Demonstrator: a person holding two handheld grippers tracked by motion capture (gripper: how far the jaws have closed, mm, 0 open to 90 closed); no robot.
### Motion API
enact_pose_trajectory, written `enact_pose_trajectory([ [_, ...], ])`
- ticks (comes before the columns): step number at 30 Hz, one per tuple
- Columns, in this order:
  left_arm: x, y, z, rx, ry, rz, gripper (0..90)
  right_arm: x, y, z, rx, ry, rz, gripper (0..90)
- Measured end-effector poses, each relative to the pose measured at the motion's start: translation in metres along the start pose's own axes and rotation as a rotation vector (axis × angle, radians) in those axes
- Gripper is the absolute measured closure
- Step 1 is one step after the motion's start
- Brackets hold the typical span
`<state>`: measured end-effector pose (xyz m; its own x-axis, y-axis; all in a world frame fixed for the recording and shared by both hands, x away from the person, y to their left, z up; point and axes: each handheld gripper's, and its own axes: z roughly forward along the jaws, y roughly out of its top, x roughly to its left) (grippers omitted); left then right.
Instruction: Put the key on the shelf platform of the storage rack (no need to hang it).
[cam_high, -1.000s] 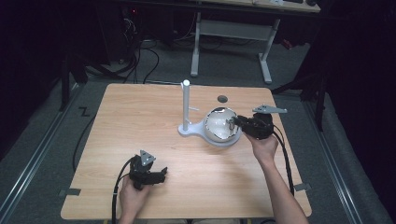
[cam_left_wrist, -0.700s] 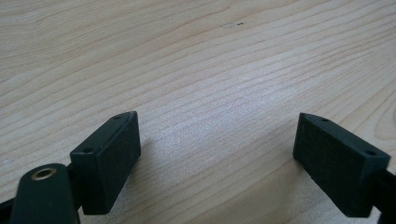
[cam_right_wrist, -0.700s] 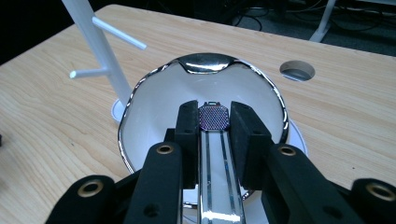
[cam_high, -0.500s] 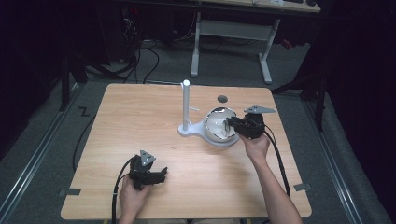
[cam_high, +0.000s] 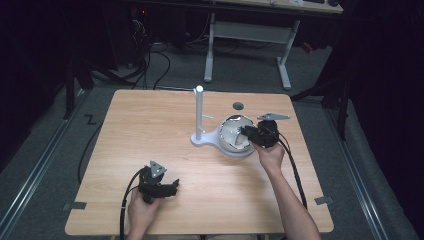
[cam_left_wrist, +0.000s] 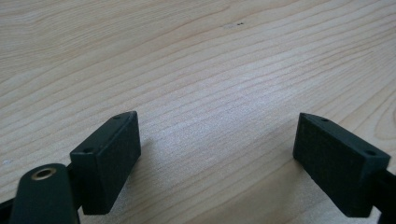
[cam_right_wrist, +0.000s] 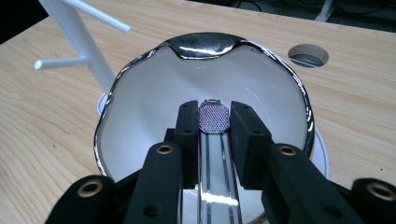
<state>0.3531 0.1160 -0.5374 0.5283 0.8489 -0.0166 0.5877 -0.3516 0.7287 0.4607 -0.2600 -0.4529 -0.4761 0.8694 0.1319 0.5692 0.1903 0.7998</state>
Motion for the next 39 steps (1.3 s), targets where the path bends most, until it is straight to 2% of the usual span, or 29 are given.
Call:
enact_pose_trajectory([
  [6, 0.000, 0.000, 0.000, 0.000, 0.000, 0.000, 15.3, 0.001, 0.001, 0.005, -0.006, -0.006, 0.003, 74.5],
  [12, 0.000, 0.000, 0.000, 0.000, 0.000, 0.000, 15.3, 0.000, 0.001, 0.010, -0.005, -0.040, 0.015, 73.8],
  [21, 0.000, 0.000, 0.000, 0.000, 0.000, -0.001, 15.3, -0.001, 0.001, 0.008, -0.013, -0.033, 0.027, 60.2],
  [25, 0.000, 0.000, 0.000, 0.000, 0.000, -0.001, 15.3, -0.001, 0.001, 0.004, -0.013, -0.030, 0.032, 54.7],
  [28, 0.000, 0.000, 0.000, 0.000, 0.001, -0.001, 15.3, -0.001, 0.002, 0.001, -0.010, -0.039, 0.019, 51.8],
  [36, 0.000, 0.000, 0.000, 0.000, 0.000, 0.000, 15.3, -0.005, 0.003, -0.013, -0.018, -0.050, 0.036, 49.8],
  [39, 0.000, 0.000, 0.000, 0.000, 0.000, -0.001, 15.3, -0.007, 0.003, -0.019, -0.014, -0.069, 0.021, 49.5],
])
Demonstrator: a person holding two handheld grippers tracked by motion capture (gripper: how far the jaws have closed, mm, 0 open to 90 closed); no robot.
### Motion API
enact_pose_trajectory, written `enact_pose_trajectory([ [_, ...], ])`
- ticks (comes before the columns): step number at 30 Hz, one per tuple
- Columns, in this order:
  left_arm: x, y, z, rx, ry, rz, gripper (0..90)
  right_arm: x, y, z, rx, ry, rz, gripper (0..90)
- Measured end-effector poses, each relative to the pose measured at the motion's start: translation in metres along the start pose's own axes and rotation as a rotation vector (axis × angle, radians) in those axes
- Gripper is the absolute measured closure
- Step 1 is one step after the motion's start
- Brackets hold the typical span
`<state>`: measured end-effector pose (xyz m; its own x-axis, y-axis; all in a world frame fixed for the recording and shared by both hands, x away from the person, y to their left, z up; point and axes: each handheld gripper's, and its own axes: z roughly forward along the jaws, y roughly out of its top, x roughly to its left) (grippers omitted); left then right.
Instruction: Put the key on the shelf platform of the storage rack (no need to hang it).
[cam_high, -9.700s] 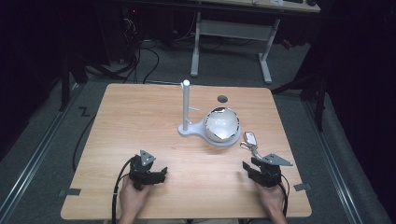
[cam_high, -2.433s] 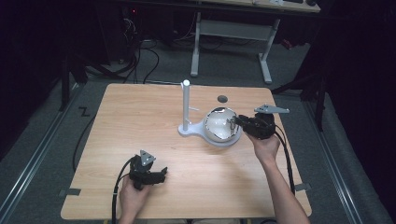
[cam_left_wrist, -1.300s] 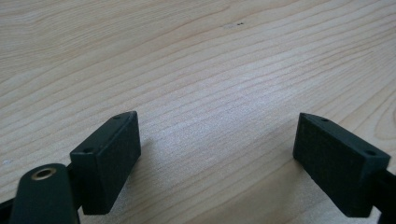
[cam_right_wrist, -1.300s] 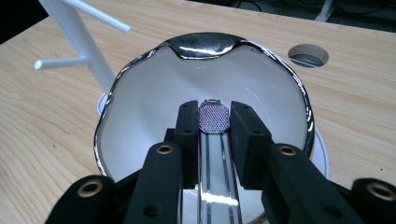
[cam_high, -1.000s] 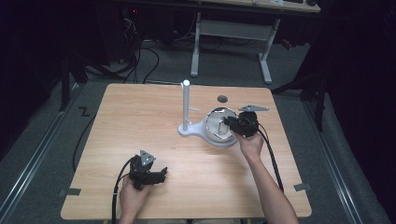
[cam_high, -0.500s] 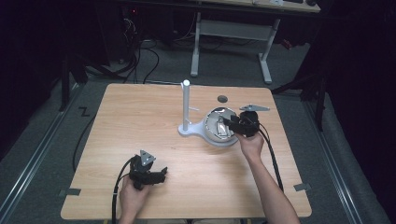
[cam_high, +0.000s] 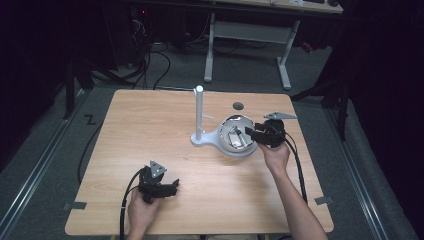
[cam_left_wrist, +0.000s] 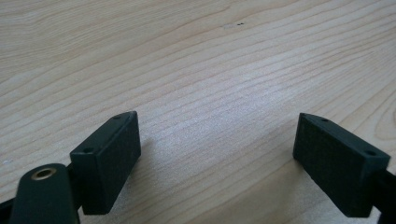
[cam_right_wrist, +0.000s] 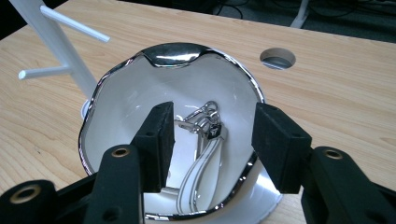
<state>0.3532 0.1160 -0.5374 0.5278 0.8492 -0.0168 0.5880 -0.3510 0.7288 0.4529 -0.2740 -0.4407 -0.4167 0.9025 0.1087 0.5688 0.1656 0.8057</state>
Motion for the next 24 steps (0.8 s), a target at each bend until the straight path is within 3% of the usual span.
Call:
enact_pose_trajectory([
  [24, 0.000, 0.000, 0.000, 0.000, -0.001, -0.001, 15.3, -0.004, -0.003, -0.023, -0.021, -0.018, -0.007, 46.9],
])
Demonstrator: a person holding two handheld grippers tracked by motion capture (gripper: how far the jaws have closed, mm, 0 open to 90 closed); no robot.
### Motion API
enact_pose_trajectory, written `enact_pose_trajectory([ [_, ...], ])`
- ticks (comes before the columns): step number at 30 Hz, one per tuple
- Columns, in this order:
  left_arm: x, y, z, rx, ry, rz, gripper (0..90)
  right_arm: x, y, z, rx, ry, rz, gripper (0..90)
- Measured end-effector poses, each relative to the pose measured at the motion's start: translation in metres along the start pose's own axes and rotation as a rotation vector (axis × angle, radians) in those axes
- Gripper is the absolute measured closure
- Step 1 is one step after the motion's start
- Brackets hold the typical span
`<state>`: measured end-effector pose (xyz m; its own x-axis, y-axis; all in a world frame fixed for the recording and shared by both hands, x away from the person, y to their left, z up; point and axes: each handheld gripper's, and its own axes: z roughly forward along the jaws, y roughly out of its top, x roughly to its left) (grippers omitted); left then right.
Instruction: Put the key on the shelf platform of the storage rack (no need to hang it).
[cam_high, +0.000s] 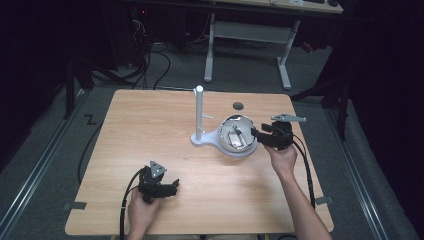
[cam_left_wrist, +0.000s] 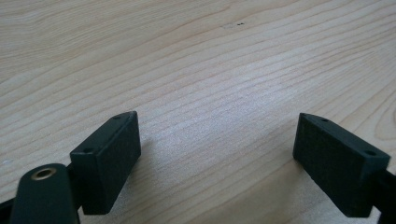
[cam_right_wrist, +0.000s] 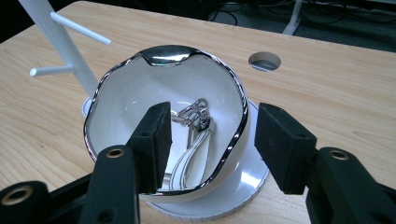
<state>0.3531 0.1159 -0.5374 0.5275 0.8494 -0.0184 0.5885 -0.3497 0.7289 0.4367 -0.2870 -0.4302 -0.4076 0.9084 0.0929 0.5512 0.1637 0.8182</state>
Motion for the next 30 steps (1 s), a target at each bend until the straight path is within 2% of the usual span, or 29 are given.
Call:
enact_pose_trajectory([
  [7, 0.000, 0.000, 0.000, 0.000, 0.000, 0.000, 15.3, 0.004, -0.001, -0.004, -0.004, 0.007, -0.012, 47.3],
  [11, 0.000, 0.000, 0.000, 0.000, 0.000, 0.000, 15.3, 0.004, -0.004, -0.009, -0.043, 0.000, -0.005, 48.9],
  [13, 0.000, 0.000, 0.000, 0.000, 0.000, 0.000, 15.3, 0.004, -0.006, -0.010, -0.033, 0.005, 0.006, 48.8],
  [21, 0.000, 0.000, 0.000, 0.000, 0.000, 0.000, 15.3, 0.004, -0.007, -0.018, -0.022, 0.005, -0.008, 48.4],
  [24, 0.000, 0.000, 0.000, 0.000, 0.000, 0.000, 15.3, 0.002, -0.009, -0.023, -0.044, 0.010, 0.008, 48.7],
  [30, 0.000, 0.000, 0.000, 0.000, -0.001, 0.001, 15.3, -0.003, -0.015, -0.031, -0.031, 0.003, 0.025, 48.4],
])
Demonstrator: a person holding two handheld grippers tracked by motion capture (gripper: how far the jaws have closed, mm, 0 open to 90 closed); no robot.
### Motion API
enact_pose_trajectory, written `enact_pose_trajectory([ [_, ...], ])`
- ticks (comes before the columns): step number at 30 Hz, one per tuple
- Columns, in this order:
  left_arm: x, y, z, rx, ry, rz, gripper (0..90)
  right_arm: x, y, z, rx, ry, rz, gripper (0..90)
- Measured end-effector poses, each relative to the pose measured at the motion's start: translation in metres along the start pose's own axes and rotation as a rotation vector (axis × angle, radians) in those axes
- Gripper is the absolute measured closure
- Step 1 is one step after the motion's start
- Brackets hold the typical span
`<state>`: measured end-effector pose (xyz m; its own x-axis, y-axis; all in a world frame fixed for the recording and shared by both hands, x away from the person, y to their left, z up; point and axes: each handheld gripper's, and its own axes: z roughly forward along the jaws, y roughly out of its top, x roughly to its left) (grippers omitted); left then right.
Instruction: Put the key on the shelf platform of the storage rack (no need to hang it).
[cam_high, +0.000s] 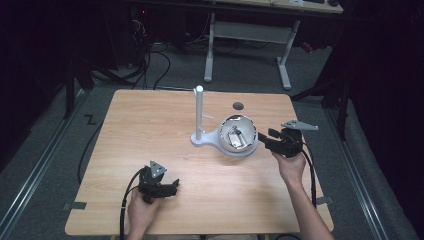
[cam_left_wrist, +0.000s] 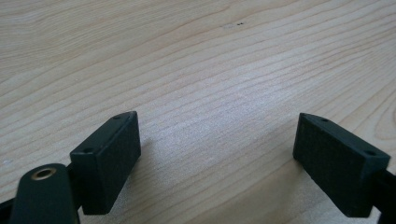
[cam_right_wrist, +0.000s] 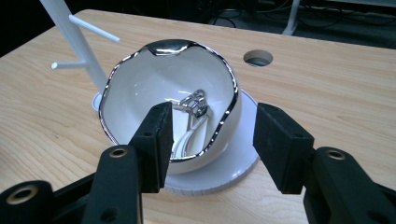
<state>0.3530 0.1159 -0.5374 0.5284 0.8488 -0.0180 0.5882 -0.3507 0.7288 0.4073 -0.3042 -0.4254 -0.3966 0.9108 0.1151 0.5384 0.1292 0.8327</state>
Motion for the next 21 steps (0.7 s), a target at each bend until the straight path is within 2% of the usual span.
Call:
enact_pose_trajectory([
  [7, 0.000, 0.000, 0.000, 0.000, 0.000, 0.001, 15.3, -0.002, 0.000, -0.010, -0.009, -0.008, -0.012, 48.3],
  [15, 0.000, 0.000, 0.000, 0.000, 0.000, 0.001, 15.3, -0.007, -0.008, -0.021, -0.016, -0.005, 0.013, 48.6],
  [21, 0.000, 0.000, 0.000, 0.000, 0.000, 0.001, 15.3, -0.010, -0.012, -0.031, -0.012, -0.017, 0.001, 48.5],
])
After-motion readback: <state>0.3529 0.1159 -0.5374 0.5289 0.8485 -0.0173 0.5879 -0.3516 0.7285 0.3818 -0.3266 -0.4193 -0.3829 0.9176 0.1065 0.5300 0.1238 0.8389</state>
